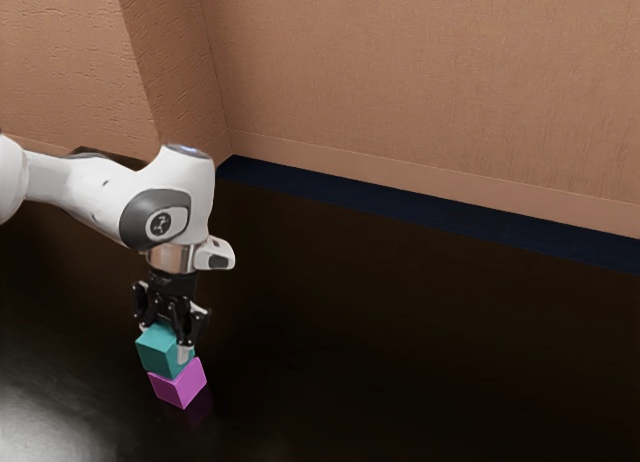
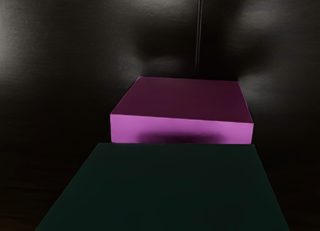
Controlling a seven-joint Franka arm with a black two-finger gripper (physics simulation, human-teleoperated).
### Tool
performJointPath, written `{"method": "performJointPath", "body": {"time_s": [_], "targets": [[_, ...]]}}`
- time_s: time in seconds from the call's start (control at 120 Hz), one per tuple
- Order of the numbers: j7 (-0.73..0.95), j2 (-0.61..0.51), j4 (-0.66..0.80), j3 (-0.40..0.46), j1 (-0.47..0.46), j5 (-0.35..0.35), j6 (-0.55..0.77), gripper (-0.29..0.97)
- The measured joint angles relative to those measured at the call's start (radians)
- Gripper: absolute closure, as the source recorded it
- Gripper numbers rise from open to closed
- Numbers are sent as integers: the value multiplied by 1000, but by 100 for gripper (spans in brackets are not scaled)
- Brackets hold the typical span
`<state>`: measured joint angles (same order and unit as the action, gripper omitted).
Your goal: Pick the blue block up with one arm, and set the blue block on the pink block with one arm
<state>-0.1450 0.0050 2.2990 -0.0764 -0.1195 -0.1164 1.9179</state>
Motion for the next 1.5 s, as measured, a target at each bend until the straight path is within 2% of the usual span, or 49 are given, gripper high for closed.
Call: {"method": "performJointPath", "body": {"time_s": [0.375,0.633,0.983,1.05,1.208,1.333,1.5], "targets": [[-22,3,7,6,-4,-10,20,24],[-30,5,7,9,-9,-9,22,8],[-37,4,7,9,-20,-9,22,2],[-38,-25,8,9,-22,-9,21,1],[-39,-192,-45,1,-13,-27,-21,1],[-38,-208,-179,0,-10,-37,-89,0],[-25,-210,-208,5,-11,-17,-134,0]]}}
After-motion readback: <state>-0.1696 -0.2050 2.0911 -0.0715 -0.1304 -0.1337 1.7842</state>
